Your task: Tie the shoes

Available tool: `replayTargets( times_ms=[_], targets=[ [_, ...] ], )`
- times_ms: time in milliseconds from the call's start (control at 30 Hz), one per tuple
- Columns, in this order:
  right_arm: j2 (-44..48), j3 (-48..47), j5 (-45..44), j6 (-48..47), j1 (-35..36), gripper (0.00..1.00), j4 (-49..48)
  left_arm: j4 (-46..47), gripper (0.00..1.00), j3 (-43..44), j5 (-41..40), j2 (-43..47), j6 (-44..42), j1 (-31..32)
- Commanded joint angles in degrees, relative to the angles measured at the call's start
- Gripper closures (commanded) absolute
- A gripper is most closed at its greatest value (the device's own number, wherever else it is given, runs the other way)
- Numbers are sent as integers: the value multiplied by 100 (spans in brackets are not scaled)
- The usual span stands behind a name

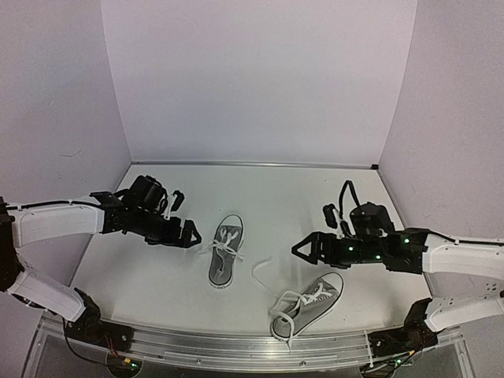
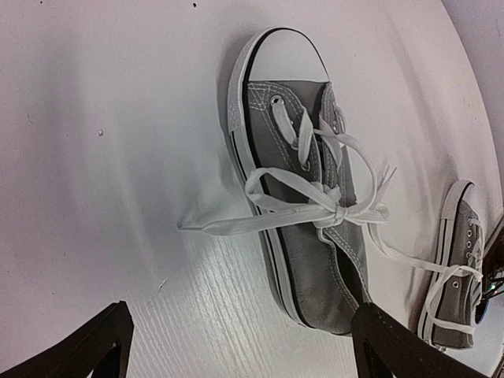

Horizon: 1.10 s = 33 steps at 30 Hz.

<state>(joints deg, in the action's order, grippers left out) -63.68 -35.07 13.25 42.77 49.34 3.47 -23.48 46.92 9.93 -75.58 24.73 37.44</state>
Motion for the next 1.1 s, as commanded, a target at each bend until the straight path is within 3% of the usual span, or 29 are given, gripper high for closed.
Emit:
replayTargets(
  times_ms=[0, 167, 300, 500, 633, 867, 933, 1067],
  targets=[
    [934, 493, -449, 1104, 385, 6, 1011, 57, 0, 359, -87, -50, -204, 141],
    [1484, 686, -933, 1868, 662, 6, 2093, 178, 0, 485, -107, -334, -212, 335],
    [1386, 806, -889, 2285, 700, 2, 2518, 237, 0, 654, -146, -533, -312, 522],
    [724, 1273, -311, 2579, 716, 2, 1285, 249, 1, 778, -333, -592, -389, 616],
    [294, 1205, -408, 2593, 728, 2, 782, 277, 0, 769, -352, -482, -381, 617],
    [-1064, 157, -728, 1658, 717, 2, 115, 553, 0, 681, 269, -451, -463, 645],
    [-1413, -94, -655, 1488, 713, 7, -35, 695, 0, 624, 598, -385, -617, 748],
    [-1521, -185, -680, 1451, 710, 33, -202, 695, 0, 637, 755, -259, -836, 939]
  ],
)
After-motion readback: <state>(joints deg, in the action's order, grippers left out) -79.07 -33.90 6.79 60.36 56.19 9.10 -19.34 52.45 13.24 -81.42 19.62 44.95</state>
